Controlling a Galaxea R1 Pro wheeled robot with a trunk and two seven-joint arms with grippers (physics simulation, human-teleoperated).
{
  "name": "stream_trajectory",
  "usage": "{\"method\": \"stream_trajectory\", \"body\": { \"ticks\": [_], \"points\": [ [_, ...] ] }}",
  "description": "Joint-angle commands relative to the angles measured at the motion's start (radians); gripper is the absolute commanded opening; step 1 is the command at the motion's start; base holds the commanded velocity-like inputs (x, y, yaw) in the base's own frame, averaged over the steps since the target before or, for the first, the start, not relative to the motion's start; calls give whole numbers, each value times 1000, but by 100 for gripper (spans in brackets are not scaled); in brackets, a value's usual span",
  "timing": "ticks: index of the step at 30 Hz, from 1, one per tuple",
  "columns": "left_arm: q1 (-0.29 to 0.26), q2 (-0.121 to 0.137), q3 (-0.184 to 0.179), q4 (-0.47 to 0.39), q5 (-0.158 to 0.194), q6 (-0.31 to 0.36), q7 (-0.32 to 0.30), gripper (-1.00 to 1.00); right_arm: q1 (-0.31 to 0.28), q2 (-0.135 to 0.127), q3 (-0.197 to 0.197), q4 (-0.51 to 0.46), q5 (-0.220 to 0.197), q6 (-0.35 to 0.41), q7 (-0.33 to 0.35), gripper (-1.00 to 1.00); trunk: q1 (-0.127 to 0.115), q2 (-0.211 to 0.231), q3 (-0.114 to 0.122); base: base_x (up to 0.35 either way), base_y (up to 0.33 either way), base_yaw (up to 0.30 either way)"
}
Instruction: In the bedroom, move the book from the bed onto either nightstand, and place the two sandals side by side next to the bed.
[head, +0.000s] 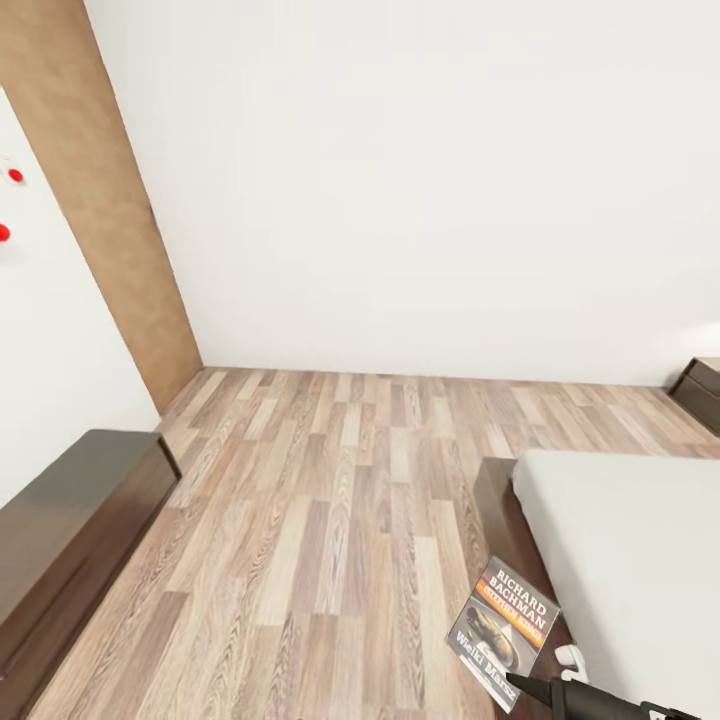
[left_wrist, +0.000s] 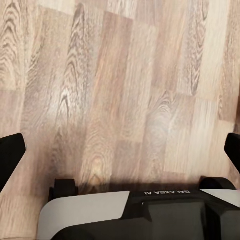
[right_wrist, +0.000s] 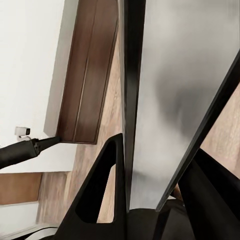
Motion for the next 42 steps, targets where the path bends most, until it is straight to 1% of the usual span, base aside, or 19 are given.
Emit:
{"method": "stream_trajectory", "body": {
  "ticks": [1, 9, 21, 22, 25, 29, 32, 33, 34, 35, 37, 38, 39, 42],
  "points": [
    [-1, 0, 8, 2, 2, 0, -7, 100, 0, 0, 1, 0, -10, 12, 5, -100, 0, -1, -1, 0, 0, 220],
    [-1, 1, 8, 2, 2, 0, -7, 100, 0, 0, 1, 0, -10, 11, 5, -100, 0, -1, -1, 0, 0, 51],
    [-1, -4, 6, 1, -1, 2, -9, 100, 0, 0, 1, 1, -10, 11, 5, -100, 0, -1, 17, 0, 0, 1],
    [-1, -9, 6, 0, -2, 3, -10, 100, 0, 0, 0, 1, -10, 11, 5, -100, 0, -1, 19, 0, 0, 0],
    [-1, -35, 6, 0, -2, 5, -10, 100, 0, 0, 0, 1, -10, 11, 5, -100, 0, -1, 23, 0, 0, 0],
    [-1, -43, 6, -2, -1, 4, -12, 100, 0, 0, 0, 9, -10, 10, 3, -100, 0, -1, 30, 0, 0, 0],
    [-1, -53, 5, -4, -2, 3, -13, 100, 0, 2, 0, 51, -12, 0, -6, -100, 0, -1, 34, 0, 0, 0],
    [-1, -58, 5, -6, -2, 2, -13, 100, 1, 9, 0, 68, -12, -9, -24, -100, 0, -1, 36, 0, 0, -5],
    [-1, -62, 5, -8, -2, 2, -13, 100, 1, 29, 1, 84, -13, -28, -69, -100, 0, -1, 38, 0, 0, -41],
    [-1, -63, 4, -9, -2, 2, -13, 100, 1, 35, 1, 87, -13, -34, -86, -100, 0, -1, 39, 0, 0, -52],
    [-1, -65, 5, -9, -2, 2, -13, 100, 1, 51, 1, 97, -12, -53, -163, -100, 0, -1, 42, 0, 0, -76],
    [-1, -66, 5, -9, -2, 2, -13, 100, 1, 55, 1, 99, -12, -56, -182, -100, 0, -1, 44, 0, 0, -87],
    [-1, -67, 6, -8, -3, 2, -13, 100, 1, 69, 1, 101, -11, -60, -218, -100, 0, -1, 46, 0, 0, -94],
    [-1, -67, 6, -6, -4, 3, -13, 100, 1, 131, 0, 104, -11, -66, -307, -100, 0, -1, 50, 0, 0, -101]
  ]
}}
